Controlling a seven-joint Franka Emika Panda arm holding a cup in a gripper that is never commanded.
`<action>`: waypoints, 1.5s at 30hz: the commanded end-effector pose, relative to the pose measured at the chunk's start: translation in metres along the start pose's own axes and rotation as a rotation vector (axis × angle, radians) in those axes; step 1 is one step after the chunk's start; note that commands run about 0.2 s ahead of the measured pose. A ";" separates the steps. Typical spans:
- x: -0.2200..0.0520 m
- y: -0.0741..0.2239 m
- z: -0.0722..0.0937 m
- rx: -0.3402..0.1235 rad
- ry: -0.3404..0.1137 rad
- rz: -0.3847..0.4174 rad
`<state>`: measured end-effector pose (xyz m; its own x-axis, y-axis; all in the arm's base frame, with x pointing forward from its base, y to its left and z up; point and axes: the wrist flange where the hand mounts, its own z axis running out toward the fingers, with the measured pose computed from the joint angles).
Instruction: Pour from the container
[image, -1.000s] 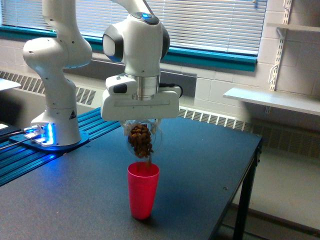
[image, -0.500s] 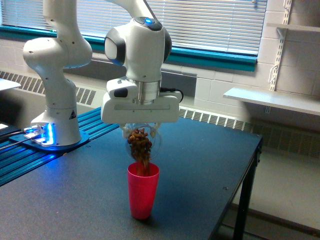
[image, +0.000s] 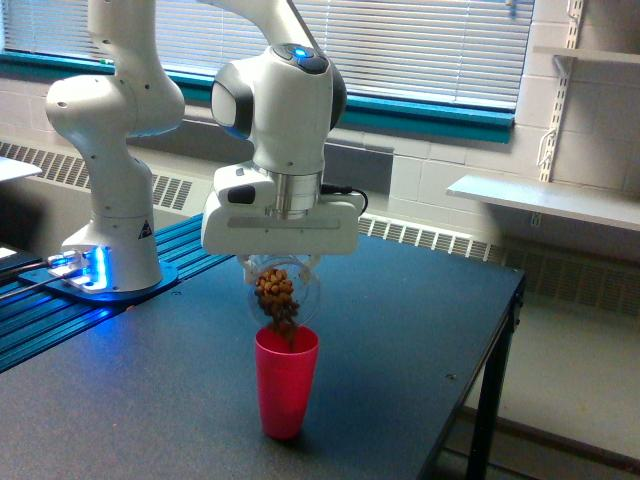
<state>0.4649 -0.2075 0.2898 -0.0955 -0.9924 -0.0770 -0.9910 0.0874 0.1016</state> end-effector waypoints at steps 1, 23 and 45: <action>0.004 -0.003 -0.007 0.001 -0.003 0.015; 0.000 -0.009 -0.011 -0.081 -0.026 -0.019; -0.005 -0.013 -0.007 -0.133 -0.032 -0.033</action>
<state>0.4760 -0.2070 0.2968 -0.0766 -0.9901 -0.1173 -0.9737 0.0490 0.2224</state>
